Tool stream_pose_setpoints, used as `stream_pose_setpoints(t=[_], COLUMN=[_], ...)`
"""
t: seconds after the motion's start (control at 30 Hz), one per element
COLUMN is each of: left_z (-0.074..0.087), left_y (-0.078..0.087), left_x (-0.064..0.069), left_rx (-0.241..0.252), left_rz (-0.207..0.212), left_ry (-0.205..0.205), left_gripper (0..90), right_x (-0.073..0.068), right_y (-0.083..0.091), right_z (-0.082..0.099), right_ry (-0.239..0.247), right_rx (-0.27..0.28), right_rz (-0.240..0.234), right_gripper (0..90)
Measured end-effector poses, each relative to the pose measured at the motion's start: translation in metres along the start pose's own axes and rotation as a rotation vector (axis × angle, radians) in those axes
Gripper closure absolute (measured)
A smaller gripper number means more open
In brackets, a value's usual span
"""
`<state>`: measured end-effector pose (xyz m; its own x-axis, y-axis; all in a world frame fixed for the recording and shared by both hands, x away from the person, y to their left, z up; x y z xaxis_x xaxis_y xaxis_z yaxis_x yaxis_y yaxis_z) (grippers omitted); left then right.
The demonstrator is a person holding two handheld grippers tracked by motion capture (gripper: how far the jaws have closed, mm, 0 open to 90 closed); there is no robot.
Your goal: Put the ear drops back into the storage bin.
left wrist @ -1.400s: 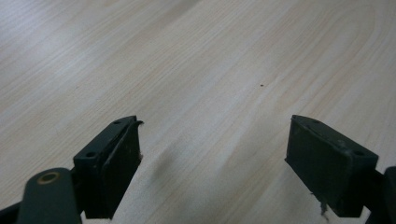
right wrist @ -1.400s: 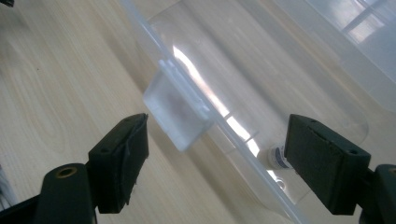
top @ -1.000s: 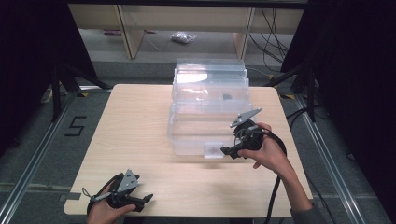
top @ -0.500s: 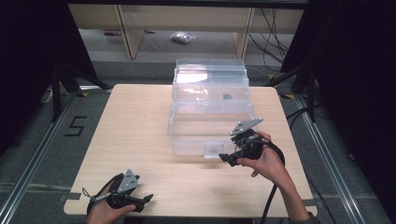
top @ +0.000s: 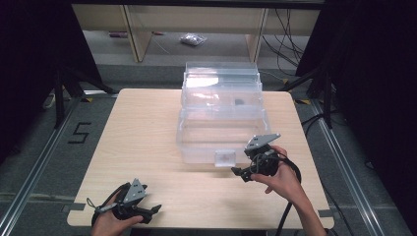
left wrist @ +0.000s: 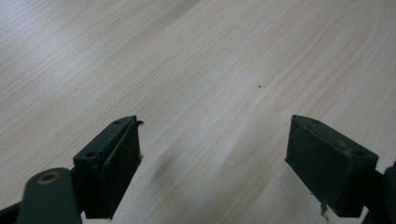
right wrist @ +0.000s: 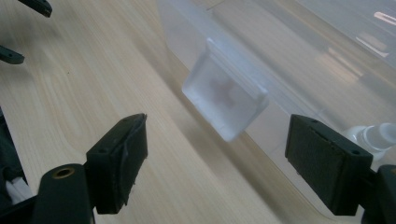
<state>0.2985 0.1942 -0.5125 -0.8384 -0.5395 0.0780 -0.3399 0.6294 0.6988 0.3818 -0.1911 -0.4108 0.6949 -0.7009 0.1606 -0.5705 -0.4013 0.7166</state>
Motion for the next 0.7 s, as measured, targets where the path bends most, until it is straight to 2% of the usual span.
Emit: stream_pose_setpoints(t=[0.13,0.17,0.2,0.23,0.27,0.3,0.33,0.4,0.43,0.47,0.5,0.53,0.6,0.67,0.7], left_z=[0.000,0.000,0.000,0.000,0.000,0.000,0.000,0.000,0.000,0.000,0.000,0.000,0.000,0.000,0.000], left_y=[0.001,0.001,-0.001,-0.001,0.000,0.000,0.000,0.000,0.001,0.003,0.000,0.000,0.000,0.000,0.001], left_x=[0.000,0.000,0.000,0.000,-0.001,0.000,-0.001,0.000,0.000,-0.001,0.000,-0.001,0.000,-0.001,-0.001], left_rx=[0.003,-0.001,-0.003,-0.003,-0.007,-0.004,-0.004,0.001,-0.007,-0.034,0.000,-0.007,-0.001,-0.004,-0.015], left_rz=[-0.002,-0.004,-0.020,-0.020,-0.002,-0.005,0.000,-0.001,-0.003,0.004,-0.001,-0.002,-0.003,-0.001,0.001], left_ry=[0.001,-0.003,-0.003,-0.003,-0.003,-0.003,0.002,0.000,-0.005,-0.028,-0.002,0.001,0.001,-0.002,-0.007], left_gripper=[17.3,17.3,17.3,17.3,17.3,17.3,17.3,17.2,17.3,17.3,17.3,17.3,17.3,17.3,17.3], right_x=[-0.003,-0.003,-0.006,-0.005,-0.005,-0.010,-0.008,-0.010,-0.010,-0.011,-0.013,-0.014,-0.016,-0.017,-0.019], right_y=[-0.003,-0.002,-0.005,-0.006,-0.006,-0.006,-0.007,-0.011,-0.010,-0.012,-0.013,-0.014,-0.017,-0.017,-0.019], right_z=[0.004,0.005,0.007,0.008,0.008,0.009,0.011,0.014,0.015,0.017,0.019,0.020,0.023,0.025,0.028], right_ry=[-0.011,-0.011,-0.031,-0.006,-0.006,-0.060,-0.039,-0.039,-0.044,-0.041,-0.046,-0.048,-0.033,-0.043,-0.043], right_rx=[0.006,-0.009,0.004,0.010,0.010,-0.008,-0.007,0.013,0.001,0.010,0.019,0.004,0.026,-0.001,0.016], right_rz=[0.003,-0.006,0.010,-0.009,-0.009,0.003,0.002,-0.008,-0.008,0.000,-0.002,-0.006,-0.011,-0.011,-0.017], right_gripper=[21.8,21.8,21.8,21.7,21.7,21.8,21.8,21.7,21.7,21.7,21.7,21.7,21.7,21.6,21.8])
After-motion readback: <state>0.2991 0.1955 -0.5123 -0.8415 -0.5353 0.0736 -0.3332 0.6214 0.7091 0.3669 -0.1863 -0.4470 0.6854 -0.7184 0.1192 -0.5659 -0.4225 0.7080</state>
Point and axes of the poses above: each handheld gripper's, and its own axes: y roughly backward along the jaws, z roughly out of its underside, x roughly to its right, the point moved 1 cm from there along -y, roughly forward along the jaws, and after that the axes turned 12 degrees about z, right-handed, at the moved point
